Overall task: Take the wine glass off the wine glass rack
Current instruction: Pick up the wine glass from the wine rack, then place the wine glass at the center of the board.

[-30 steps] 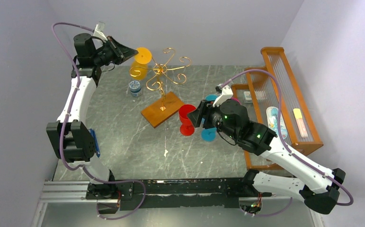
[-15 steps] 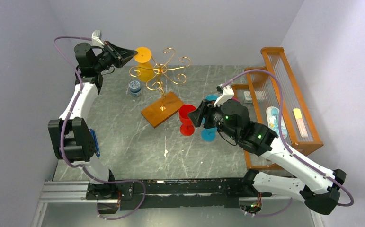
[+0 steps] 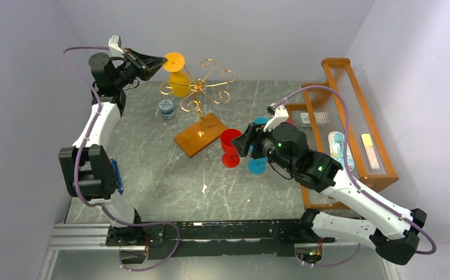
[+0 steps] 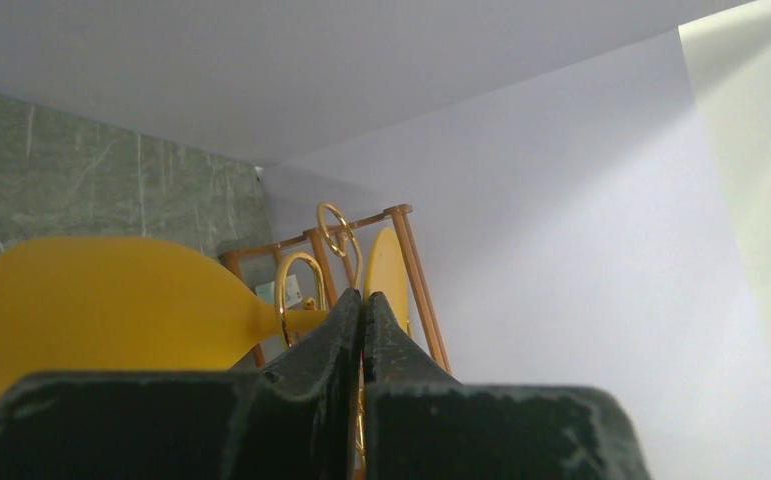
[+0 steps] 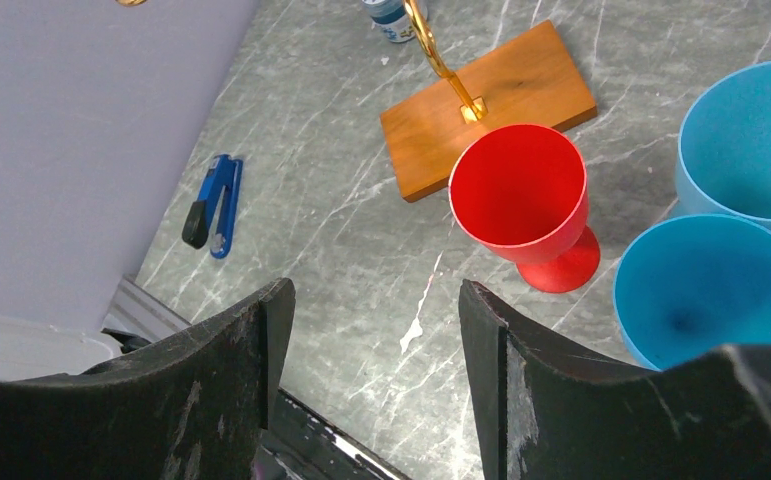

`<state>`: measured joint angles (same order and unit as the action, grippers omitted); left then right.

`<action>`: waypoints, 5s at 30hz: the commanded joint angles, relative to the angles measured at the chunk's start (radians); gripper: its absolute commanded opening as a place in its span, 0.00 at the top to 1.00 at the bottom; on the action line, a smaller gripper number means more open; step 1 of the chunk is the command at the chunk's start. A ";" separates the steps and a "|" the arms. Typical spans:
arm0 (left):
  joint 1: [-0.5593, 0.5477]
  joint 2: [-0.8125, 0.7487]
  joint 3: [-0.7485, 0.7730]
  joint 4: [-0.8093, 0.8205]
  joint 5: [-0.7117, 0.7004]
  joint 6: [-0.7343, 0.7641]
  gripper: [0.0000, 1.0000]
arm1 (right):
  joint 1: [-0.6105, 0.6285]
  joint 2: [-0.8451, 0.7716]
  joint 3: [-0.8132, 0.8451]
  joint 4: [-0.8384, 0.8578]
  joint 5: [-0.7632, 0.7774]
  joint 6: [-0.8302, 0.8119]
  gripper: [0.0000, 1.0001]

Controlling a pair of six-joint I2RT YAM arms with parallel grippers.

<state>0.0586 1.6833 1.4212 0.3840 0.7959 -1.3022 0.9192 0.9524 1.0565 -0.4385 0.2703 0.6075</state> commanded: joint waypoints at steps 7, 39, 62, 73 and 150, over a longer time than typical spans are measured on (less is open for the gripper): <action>0.018 -0.026 0.029 -0.026 -0.073 0.009 0.95 | -0.002 -0.009 0.006 -0.014 0.021 -0.002 0.35; -0.054 0.070 0.196 -0.156 -0.010 0.148 0.95 | -0.003 -0.019 0.000 -0.016 0.032 -0.003 0.34; -0.050 0.024 0.223 -0.255 0.130 0.272 0.95 | -0.002 -0.026 -0.008 -0.012 0.033 -0.003 0.34; -0.023 -0.019 0.257 -0.415 0.206 0.431 0.95 | -0.003 -0.024 -0.008 -0.003 0.021 0.025 0.34; -0.174 -0.922 -0.828 -0.283 0.244 0.524 0.95 | -0.003 0.170 -0.062 0.327 -0.487 0.201 0.35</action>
<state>-0.0868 0.7769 0.6064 -0.0135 0.9531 -0.7540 0.9192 1.0840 1.0145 -0.1364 -0.1242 0.7353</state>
